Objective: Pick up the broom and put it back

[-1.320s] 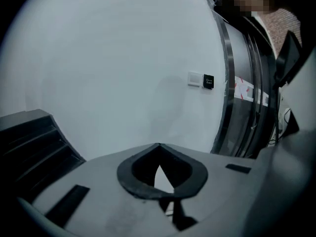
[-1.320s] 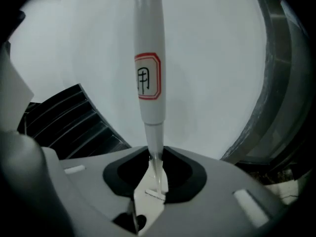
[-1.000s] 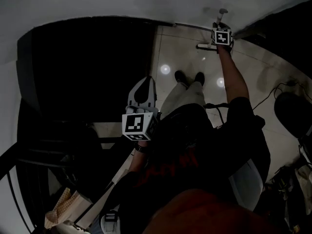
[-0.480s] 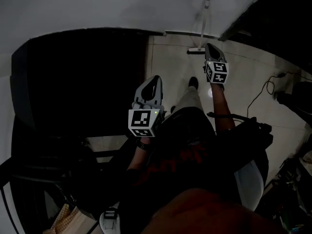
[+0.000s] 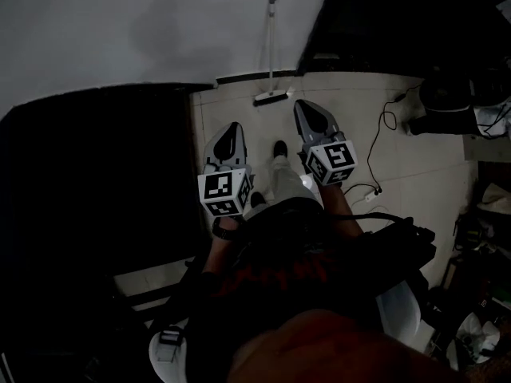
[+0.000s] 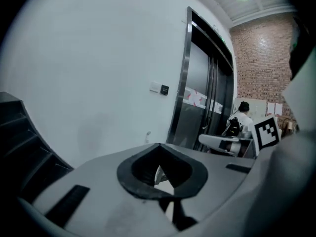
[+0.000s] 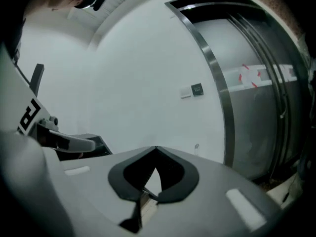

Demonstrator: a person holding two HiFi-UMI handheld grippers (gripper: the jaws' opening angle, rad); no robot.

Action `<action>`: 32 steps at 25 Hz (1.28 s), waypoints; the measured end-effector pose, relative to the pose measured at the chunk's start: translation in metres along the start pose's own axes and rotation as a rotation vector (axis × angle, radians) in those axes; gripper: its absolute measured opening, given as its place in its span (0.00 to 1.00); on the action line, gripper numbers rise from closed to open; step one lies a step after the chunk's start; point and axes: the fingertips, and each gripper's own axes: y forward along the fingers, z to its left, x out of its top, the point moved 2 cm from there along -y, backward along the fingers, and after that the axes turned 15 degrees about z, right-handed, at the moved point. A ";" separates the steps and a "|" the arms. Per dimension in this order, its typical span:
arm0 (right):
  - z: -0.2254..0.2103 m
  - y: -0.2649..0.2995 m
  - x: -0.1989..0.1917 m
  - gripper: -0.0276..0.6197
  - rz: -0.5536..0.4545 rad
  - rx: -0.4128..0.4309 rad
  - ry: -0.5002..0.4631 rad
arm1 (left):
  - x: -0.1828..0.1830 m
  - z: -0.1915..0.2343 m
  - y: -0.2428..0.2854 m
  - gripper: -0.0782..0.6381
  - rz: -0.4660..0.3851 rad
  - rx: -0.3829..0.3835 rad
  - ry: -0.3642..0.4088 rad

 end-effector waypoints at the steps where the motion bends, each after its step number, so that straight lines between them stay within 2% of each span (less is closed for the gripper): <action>1: 0.009 -0.019 0.006 0.04 -0.014 -0.005 -0.010 | -0.002 -0.009 -0.008 0.12 -0.001 -0.012 0.008; 4: 0.023 -0.064 0.017 0.04 -0.051 -0.024 -0.022 | -0.003 -0.033 -0.024 0.12 0.000 -0.039 0.024; 7: 0.026 -0.088 0.009 0.05 -0.058 -0.046 -0.019 | -0.001 -0.051 -0.034 0.12 -0.021 -0.047 0.027; 10: 0.026 -0.105 0.008 0.05 -0.050 -0.032 -0.028 | 0.016 -0.067 -0.042 0.12 -0.052 -0.038 0.044; 13: 0.022 -0.113 0.010 0.05 -0.070 -0.018 -0.040 | 0.027 -0.081 -0.041 0.12 -0.077 -0.023 0.074; 20: 0.019 -0.121 0.004 0.04 -0.116 0.010 -0.039 | 0.020 -0.099 -0.046 0.12 -0.086 -0.014 0.142; 27: 0.022 -0.126 0.001 0.04 -0.142 0.047 -0.034 | 0.012 -0.103 -0.051 0.12 -0.088 0.024 0.136; 32: 0.014 -0.135 0.001 0.04 -0.145 0.029 -0.043 | 0.010 -0.116 -0.050 0.12 -0.078 0.027 0.139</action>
